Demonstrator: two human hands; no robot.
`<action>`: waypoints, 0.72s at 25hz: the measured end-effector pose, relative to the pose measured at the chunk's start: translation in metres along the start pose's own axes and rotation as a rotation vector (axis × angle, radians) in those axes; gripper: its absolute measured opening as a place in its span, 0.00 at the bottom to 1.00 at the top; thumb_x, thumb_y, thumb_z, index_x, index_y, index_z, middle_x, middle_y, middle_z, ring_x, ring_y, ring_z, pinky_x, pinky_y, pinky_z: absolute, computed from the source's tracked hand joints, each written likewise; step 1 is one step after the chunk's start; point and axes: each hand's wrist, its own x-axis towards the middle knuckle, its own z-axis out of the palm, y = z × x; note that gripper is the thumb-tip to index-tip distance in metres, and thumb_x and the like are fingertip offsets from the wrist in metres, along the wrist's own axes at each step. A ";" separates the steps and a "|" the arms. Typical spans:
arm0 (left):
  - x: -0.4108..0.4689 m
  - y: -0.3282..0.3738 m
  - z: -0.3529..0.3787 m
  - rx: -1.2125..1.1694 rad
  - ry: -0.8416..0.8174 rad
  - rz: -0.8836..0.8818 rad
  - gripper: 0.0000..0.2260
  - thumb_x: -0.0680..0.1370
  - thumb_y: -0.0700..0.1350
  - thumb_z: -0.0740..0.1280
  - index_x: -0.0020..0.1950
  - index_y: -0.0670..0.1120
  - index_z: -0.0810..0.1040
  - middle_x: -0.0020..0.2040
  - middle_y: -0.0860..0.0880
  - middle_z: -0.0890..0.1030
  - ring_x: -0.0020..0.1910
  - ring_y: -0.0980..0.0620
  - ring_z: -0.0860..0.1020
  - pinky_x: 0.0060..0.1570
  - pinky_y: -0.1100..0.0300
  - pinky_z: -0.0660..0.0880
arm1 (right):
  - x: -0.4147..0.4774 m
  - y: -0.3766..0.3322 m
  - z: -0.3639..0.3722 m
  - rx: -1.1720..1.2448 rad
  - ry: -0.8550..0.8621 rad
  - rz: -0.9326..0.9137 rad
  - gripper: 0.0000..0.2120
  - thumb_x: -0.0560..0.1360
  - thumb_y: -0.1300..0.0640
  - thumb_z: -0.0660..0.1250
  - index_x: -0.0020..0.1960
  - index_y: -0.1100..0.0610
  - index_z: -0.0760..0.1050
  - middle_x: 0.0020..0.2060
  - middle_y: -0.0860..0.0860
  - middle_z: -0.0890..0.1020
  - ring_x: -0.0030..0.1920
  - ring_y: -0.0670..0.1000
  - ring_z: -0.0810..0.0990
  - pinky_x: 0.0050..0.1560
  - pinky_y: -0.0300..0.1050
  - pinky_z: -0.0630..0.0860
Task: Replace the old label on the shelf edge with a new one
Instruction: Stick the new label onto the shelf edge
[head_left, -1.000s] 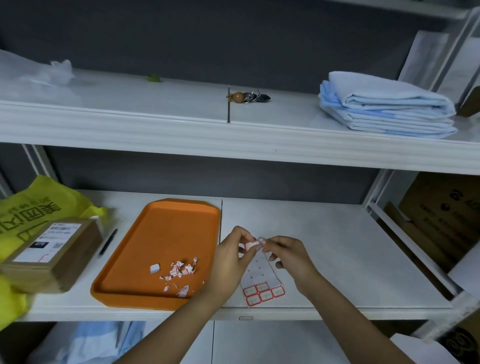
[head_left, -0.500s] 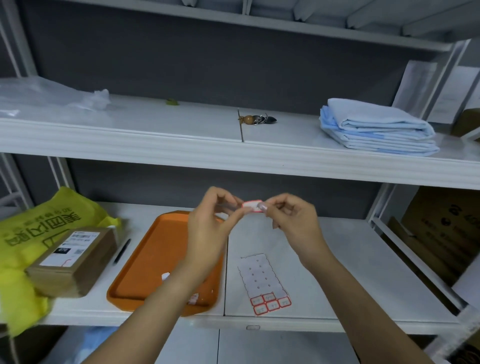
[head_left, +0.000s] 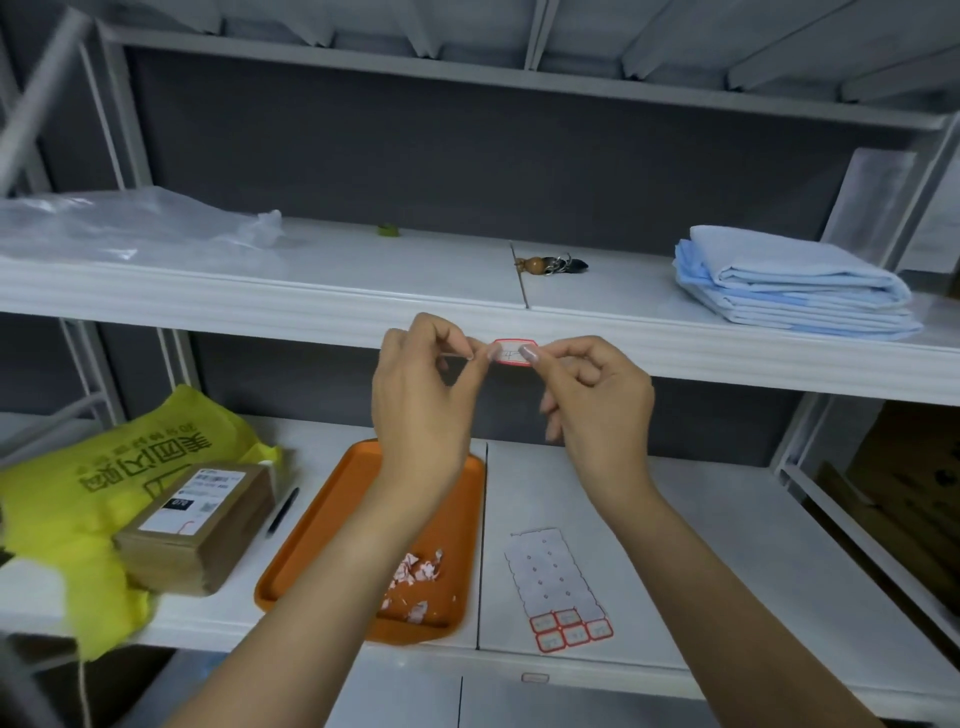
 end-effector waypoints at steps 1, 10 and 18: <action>0.002 0.000 0.002 0.062 0.031 0.015 0.09 0.75 0.51 0.71 0.44 0.50 0.74 0.45 0.51 0.80 0.46 0.60 0.73 0.42 0.67 0.71 | 0.002 -0.001 0.003 -0.013 0.017 -0.017 0.06 0.72 0.52 0.73 0.42 0.54 0.79 0.24 0.50 0.78 0.19 0.48 0.71 0.22 0.37 0.69; 0.014 -0.007 0.005 0.103 0.061 0.036 0.08 0.77 0.50 0.70 0.45 0.48 0.74 0.47 0.48 0.78 0.49 0.61 0.69 0.44 0.75 0.66 | 0.012 0.000 0.023 -0.167 0.064 -0.106 0.09 0.73 0.50 0.72 0.42 0.55 0.78 0.25 0.48 0.77 0.21 0.46 0.75 0.25 0.38 0.73; 0.013 -0.007 0.005 0.141 0.070 0.069 0.07 0.77 0.47 0.70 0.45 0.48 0.74 0.46 0.49 0.77 0.51 0.58 0.69 0.44 0.77 0.66 | 0.014 0.003 0.022 -0.202 0.041 -0.118 0.10 0.73 0.50 0.73 0.40 0.54 0.76 0.25 0.49 0.77 0.22 0.47 0.75 0.27 0.40 0.74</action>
